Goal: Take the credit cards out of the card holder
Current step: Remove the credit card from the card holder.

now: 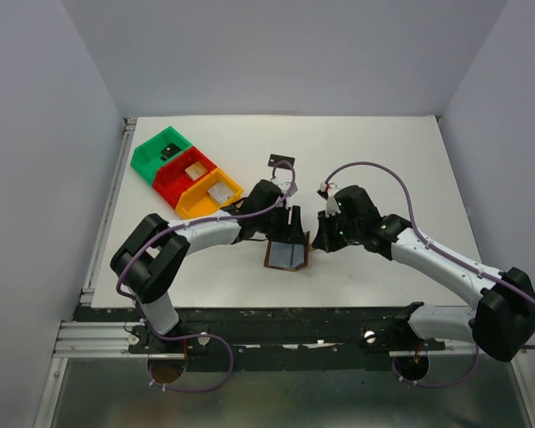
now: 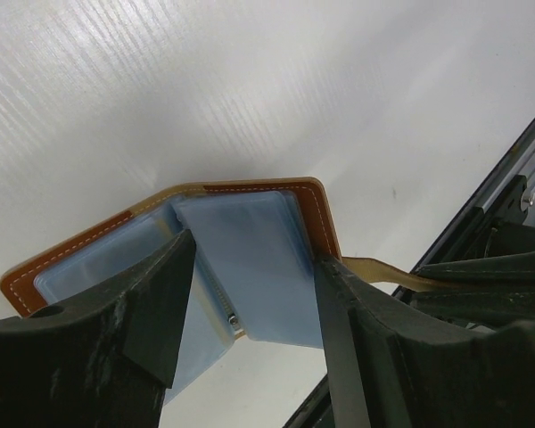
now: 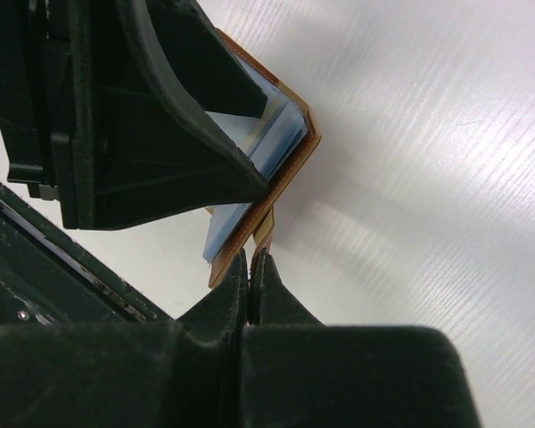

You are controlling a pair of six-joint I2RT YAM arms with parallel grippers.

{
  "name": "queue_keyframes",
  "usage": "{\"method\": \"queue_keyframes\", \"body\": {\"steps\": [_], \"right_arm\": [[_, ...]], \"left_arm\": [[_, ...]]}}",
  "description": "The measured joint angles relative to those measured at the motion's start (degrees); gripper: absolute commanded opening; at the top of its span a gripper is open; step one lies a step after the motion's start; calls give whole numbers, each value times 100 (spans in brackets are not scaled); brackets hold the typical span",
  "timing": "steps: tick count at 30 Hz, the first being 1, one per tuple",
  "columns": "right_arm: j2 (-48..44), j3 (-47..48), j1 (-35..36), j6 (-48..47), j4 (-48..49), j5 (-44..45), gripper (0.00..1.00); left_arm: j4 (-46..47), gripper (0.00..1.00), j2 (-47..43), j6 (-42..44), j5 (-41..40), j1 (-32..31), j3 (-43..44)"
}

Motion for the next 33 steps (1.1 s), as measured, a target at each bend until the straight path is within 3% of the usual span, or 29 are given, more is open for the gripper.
{"method": "queue_keyframes", "body": {"steps": [33], "right_arm": [[0, 0, 0, -4, 2, 0, 0]], "left_arm": [[-20, 67, -173, -2, -205, -2, -140]]}}
